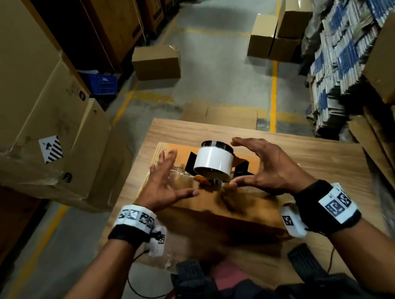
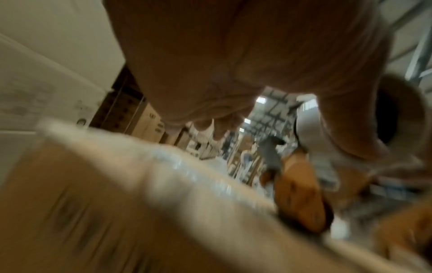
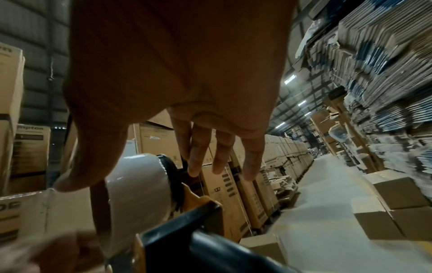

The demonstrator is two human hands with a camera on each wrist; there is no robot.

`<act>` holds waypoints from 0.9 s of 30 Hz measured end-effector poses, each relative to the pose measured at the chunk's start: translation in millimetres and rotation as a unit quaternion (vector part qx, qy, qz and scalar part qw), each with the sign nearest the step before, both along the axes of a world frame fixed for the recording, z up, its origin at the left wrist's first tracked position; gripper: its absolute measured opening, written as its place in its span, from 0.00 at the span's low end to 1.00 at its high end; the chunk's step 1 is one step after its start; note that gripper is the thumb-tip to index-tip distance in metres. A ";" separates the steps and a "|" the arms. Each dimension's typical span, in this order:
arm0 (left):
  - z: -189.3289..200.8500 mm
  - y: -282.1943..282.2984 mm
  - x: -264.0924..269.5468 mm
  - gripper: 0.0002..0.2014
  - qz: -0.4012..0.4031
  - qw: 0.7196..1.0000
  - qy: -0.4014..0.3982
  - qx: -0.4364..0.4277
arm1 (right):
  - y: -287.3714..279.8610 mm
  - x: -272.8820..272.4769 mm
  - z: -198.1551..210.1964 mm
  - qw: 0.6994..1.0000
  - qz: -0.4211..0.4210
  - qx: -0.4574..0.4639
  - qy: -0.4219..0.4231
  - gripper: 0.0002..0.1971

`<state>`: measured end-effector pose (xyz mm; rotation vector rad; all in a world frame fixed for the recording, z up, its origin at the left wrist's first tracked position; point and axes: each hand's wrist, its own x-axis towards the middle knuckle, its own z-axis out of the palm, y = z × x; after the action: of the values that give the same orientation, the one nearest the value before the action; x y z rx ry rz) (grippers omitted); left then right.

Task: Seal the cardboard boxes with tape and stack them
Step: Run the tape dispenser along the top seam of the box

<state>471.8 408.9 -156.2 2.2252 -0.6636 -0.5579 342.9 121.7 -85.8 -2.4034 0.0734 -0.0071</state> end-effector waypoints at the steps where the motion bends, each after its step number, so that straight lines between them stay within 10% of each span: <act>1: 16.5 1.3 6.0 0.68 -0.013 0.999 -0.006 -0.033 | 2.0 3.3 2.1 1.000 -0.001 0.003 -0.010 0.56; 8: 80.7 -36.4 43.6 0.49 -0.185 0.980 -0.070 0.000 | 8.7 12.0 10.1 0.999 0.016 -0.020 -0.025 0.48; 20: 75.4 -46.8 57.5 0.34 -0.174 0.984 -0.038 -0.015 | 15.4 13.4 20.9 0.998 0.011 0.029 -0.050 0.31; 27: 71.3 -37.0 53.4 0.44 -0.174 0.982 -0.069 -0.012 | 6.7 8.2 1.8 0.999 -0.025 0.012 -0.028 0.48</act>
<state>525.2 371.9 -84.9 2.1505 -1.1398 -0.5647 351.1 128.4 -84.0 -2.3753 0.1083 -0.0962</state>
